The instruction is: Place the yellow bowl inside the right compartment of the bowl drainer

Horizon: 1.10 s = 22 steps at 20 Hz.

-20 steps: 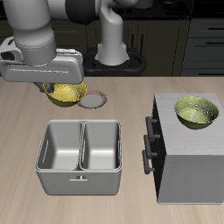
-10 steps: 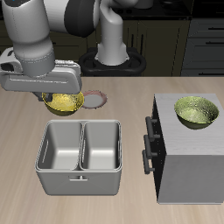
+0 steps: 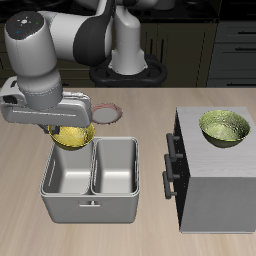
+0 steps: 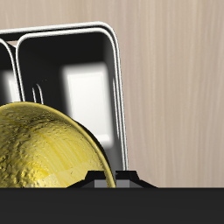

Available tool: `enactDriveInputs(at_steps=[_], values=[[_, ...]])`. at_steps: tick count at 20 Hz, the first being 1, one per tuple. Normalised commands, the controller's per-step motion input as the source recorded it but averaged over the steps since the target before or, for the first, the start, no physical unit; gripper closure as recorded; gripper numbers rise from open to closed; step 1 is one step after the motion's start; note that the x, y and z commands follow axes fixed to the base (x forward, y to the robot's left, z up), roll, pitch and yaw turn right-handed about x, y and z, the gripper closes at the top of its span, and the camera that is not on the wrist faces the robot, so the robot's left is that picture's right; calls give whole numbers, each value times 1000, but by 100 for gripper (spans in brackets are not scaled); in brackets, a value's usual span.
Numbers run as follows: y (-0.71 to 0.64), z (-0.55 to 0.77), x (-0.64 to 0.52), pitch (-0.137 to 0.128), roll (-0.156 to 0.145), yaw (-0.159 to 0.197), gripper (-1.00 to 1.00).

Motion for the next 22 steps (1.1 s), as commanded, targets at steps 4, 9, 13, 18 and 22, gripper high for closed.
enactDriveInputs(at_steps=[4,9,13,18,22], values=[[-93,-313,13,42,-16,-7,100],[22,-158,3,35,-17,69,-100],[-140,-8,-83,-5,-26,-20,-100],[-39,-24,-32,6,-5,5,-100],[26,16,-27,-2,14,3,-100]])
